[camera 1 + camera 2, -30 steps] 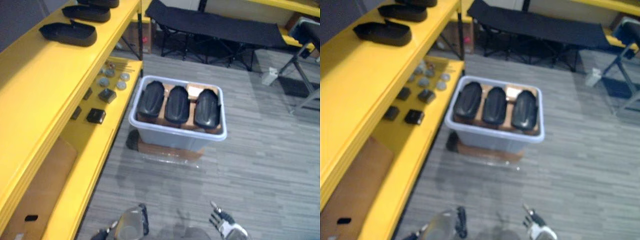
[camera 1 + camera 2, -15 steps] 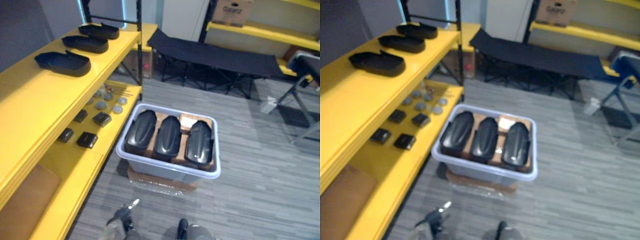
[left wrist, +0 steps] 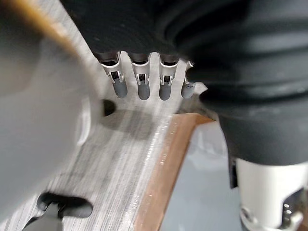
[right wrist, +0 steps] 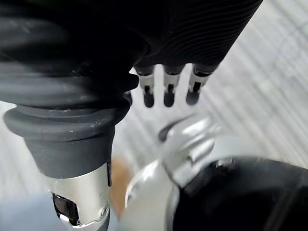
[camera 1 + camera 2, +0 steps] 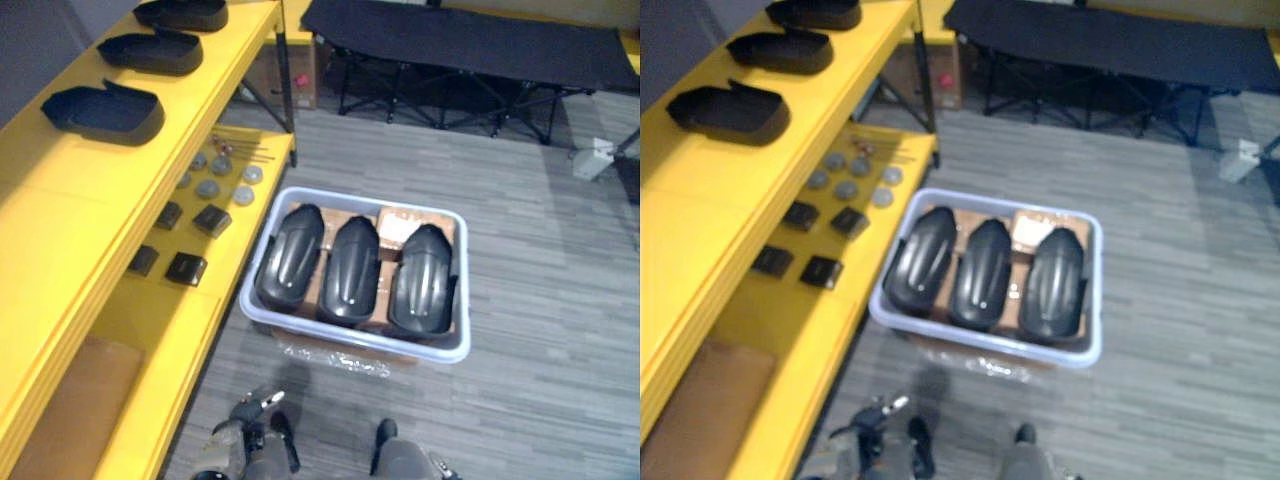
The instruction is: Walk over and take plastic housings, then place them on the shelf
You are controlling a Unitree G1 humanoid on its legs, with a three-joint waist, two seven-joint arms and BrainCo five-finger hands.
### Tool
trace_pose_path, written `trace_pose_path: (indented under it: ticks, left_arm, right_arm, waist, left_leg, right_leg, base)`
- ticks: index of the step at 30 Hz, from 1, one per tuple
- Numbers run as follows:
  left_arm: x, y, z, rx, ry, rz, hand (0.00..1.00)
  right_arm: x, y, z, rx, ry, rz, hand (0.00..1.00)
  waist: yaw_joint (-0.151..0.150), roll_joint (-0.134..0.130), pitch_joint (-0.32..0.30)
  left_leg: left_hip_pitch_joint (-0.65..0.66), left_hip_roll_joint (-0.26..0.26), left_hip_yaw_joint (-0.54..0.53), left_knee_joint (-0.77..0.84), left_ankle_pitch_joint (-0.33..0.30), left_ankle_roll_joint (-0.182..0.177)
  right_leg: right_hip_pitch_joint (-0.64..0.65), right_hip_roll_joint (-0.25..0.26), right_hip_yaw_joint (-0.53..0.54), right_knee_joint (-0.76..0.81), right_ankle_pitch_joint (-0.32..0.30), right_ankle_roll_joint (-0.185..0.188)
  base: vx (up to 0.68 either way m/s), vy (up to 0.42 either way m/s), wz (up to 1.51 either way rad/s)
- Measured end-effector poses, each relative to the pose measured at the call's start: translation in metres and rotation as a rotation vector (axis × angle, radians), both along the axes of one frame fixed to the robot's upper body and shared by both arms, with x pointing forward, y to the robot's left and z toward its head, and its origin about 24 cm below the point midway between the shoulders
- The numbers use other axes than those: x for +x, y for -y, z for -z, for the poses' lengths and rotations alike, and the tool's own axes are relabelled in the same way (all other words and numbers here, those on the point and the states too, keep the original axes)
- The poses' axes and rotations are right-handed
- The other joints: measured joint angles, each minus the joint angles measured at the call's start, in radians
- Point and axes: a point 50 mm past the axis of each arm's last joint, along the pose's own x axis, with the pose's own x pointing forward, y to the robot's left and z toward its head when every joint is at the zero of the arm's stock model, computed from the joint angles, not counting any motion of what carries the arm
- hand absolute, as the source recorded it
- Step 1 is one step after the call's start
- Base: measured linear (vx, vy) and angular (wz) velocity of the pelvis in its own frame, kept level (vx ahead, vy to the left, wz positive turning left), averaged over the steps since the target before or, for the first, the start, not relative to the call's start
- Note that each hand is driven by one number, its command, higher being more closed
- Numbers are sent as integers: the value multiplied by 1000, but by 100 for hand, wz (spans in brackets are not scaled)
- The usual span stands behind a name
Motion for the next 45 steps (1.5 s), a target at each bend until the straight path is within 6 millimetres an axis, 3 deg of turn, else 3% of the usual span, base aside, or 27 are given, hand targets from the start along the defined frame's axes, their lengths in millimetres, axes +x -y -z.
trace_pose_path:
  ticks: [3,4,5,6,7,9,11,13,15,16,17,18,20,21,24,27,31,35,39,45]
  left_arm:
    - [12,6,-8,20,68,62,0]
    - [11,11,-7,33,65,96,0]
    - [7,14,-5,45,51,130,0]
    - [4,14,-3,54,43,137,0]
    - [-3,13,1,81,19,149,0]
    - [-8,6,2,144,13,195,0]
    - [-9,-5,2,212,8,234,0]
    - [-8,-17,-1,264,27,246,0]
    - [-9,-26,-3,296,37,251,0]
    - [-10,-28,-3,299,37,251,0]
    - [-13,-31,-2,303,32,246,0]
    - [-14,-32,-2,303,35,241,0]
    - [-17,-35,-4,306,53,238,0]
    - [-18,-35,-4,304,54,236,0]
    - [-21,-38,-6,294,71,205,0]
    - [-13,-37,-12,292,129,194,0]
    - [-1,-41,-22,300,194,147,0]
    - [13,-44,-29,312,231,88,0]
    - [26,-43,-34,316,268,66,0]
    - [31,-43,-35,299,274,23,0]
  right_arm:
    - [48,-4,-26,-155,256,-407,0]
    - [76,-16,-45,-204,405,-626,0]
    - [103,-38,-65,-228,558,-827,0]
    - [113,-50,-75,-235,631,-922,0]
    - [135,-76,-98,-241,791,-1083,0]
    - [163,-111,-143,-265,1059,-1232,0]
    - [179,-128,-182,-270,1253,-1230,0]
    - [203,-126,-249,-305,1506,-1051,0]
    - [223,-98,-291,-362,1587,-732,0]
    - [227,-85,-299,-392,1586,-620,0]
    - [230,-55,-309,-454,1570,-425,0]
    - [230,-41,-311,-495,1552,-343,0]
    - [221,10,-305,-639,1425,-106,0]
    - [216,22,-301,-667,1388,-57,0]
    - [186,74,-259,-768,1128,176,0]
    - [171,103,-233,-764,978,316,0]
    - [170,110,-218,-732,904,383,0]
    - [180,114,-207,-726,814,500,0]
    - [204,124,-223,-754,787,613,0]
    - [215,130,-235,-757,785,664,0]
  waist:
    - [-6,2,-1]
    - [-7,2,-1]
    - [-4,2,-1]
    - [1,0,0]
    - [14,-2,0]
    - [41,-4,1]
    - [66,-11,5]
    - [88,-26,9]
    - [87,-38,11]
    - [85,-40,10]
    - [82,-42,9]
    - [81,-43,8]
    - [57,-38,11]
    - [52,-35,13]
    - [19,-12,40]
    - [2,0,91]
    - [11,-13,136]
    - [43,-31,147]
    - [66,-14,181]
    - [83,-2,205]
  left_leg:
    - [-20,-19,-44,-20,10,10]
    - [-38,-23,-67,-25,16,11]
    - [-54,-25,-99,-23,18,10]
    - [-58,-25,-108,-23,19,9]
    - [-63,-24,-127,-22,20,8]
    - [-71,-25,-162,-17,20,8]
    - [-70,-23,-173,-8,20,7]
    - [-68,-22,-177,5,19,8]
    - [-48,-18,-167,13,11,11]
    - [-42,-18,-165,17,6,12]
    - [-35,-16,-162,36,-9,12]
    - [-36,-13,-157,48,-19,12]
    - [-48,-6,-141,91,-46,14]
    - [-56,-5,-139,104,-52,15]
    - [-122,16,-114,164,-75,15]
    - [-180,27,-118,190,-78,16]
    - [-245,26,-148,198,-71,13]
    - [-313,26,-177,220,-61,22]
    - [-372,17,-227,255,-60,24]
    - [-415,10,-256,280,-60,24]
  right_leg:
    - [-1,-4,-27,-22,0,1]
    - [-5,-3,-44,-28,1,1]
    - [-3,0,-60,-33,1,1]
    - [-1,3,-70,-36,1,1]
    - [7,7,-82,-40,1,0]
    - [24,14,-101,-43,2,-1]
    - [36,16,-102,-43,1,-1]
    - [39,16,-97,-34,6,-9]
    - [53,17,-76,-33,14,-19]
    - [58,16,-69,-32,14,-20]
    - [68,16,-62,-30,15,-21]
    - [68,17,-51,-29,15,-21]
    - [65,16,-32,-32,15,-21]
    - [61,17,-22,-33,14,-21]
    - [-2,26,25,-35,15,-18]
    - [-54,35,41,-34,26,-8]
    - [-107,47,44,-34,39,-10]
    - [-152,54,26,-28,47,-3]
    - [-213,50,26,57,13,-24]
    - [-273,37,15,153,-43,-22]
  base:
    - [72,10,25]
    - [49,-14,43]
    - [37,-18,42]
    - [29,-33,46]
    - [33,-29,37]
    - [37,-18,47]
    - [12,8,28]
    - [-16,32,8]
    - [-37,44,-15]
    - [-52,49,-17]
    - [-51,42,-13]
    - [-75,54,-26]
    - [-96,56,-28]
    - [-91,54,-22]
    - [-127,51,-35]
    - [-109,23,-18]
    - [-89,-4,1]
    - [21,5,18]
    - [49,29,21]
    - [0,-10,12]
